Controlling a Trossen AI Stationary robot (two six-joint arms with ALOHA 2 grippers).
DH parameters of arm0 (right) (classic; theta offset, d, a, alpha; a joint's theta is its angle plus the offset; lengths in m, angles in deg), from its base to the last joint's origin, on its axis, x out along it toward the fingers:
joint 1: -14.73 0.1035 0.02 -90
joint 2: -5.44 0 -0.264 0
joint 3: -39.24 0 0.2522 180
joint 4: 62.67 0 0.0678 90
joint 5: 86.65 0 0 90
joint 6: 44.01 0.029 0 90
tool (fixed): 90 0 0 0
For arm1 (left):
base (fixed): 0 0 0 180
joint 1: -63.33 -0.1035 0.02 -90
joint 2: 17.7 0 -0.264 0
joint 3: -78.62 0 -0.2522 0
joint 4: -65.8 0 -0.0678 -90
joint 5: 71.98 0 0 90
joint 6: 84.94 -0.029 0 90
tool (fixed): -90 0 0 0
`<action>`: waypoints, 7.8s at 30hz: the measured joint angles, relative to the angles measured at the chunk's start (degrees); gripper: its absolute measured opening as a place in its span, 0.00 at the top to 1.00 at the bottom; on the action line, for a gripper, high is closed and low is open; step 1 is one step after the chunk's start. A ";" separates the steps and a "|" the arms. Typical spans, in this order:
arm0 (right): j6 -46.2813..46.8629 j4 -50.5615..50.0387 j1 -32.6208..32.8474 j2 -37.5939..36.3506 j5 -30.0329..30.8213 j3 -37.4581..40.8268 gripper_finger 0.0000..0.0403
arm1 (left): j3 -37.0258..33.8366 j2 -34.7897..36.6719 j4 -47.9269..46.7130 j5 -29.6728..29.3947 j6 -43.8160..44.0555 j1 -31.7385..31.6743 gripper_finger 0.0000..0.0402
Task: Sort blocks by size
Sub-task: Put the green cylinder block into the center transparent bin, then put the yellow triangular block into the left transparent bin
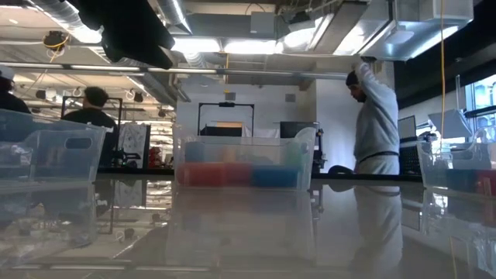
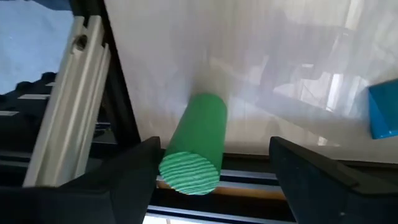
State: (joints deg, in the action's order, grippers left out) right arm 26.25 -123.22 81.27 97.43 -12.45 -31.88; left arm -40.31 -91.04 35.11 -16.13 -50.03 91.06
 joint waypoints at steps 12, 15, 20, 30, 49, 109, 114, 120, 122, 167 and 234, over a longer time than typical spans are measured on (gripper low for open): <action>-0.11 -2.55 0.35 0.95 -0.29 0.00 0.30 | -0.02 0.00 -0.02 0.00 0.01 0.00 0.48; -0.19 -2.69 0.35 0.95 1.09 0.00 0.38 | -0.02 0.02 -0.02 0.00 0.02 0.00 0.48; -0.11 -3.63 0.97 0.95 1.57 0.02 0.54 | -0.02 0.02 -0.02 0.00 -0.41 0.00 0.48; 0.27 0.33 0.98 0.80 3.50 0.00 0.67 | -0.04 0.07 -0.01 0.00 -0.38 0.00 0.48; -26.77 11.43 -14.81 -1.10 20.82 0.02 0.64 | -0.04 0.07 0.00 -2.14 -0.27 0.00 0.48; -105.07 43.73 -66.18 12.69 24.23 -10.38 0.29 | 12.23 0.28 -22.08 4.49 5.40 -3.13 0.48; -105.33 43.55 -66.19 12.69 24.18 -10.38 0.29 | 16.10 0.30 -35.13 14.16 25.76 0.19 0.48; -107.43 43.69 -66.20 12.69 25.50 -10.38 0.29 | 16.13 0.12 -39.32 23.48 47.27 6.78 0.48; -107.83 43.70 -66.20 12.69 25.69 -10.38 0.29 | 16.13 0.02 -40.04 24.65 53.98 9.25 0.48; -108.24 46.90 -66.20 12.67 25.65 -10.38 0.29 | 15.96 -19.76 -46.74 35.58 103.96 34.34 0.48; -106.51 46.68 -66.18 12.67 25.18 -10.39 0.29 | 15.80 -31.78 -41.11 33.92 39.15 31.99 0.48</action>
State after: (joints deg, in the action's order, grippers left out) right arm -80.26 -76.53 15.09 110.10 12.72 -42.27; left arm -24.51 -122.82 -6.00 17.79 -10.88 123.05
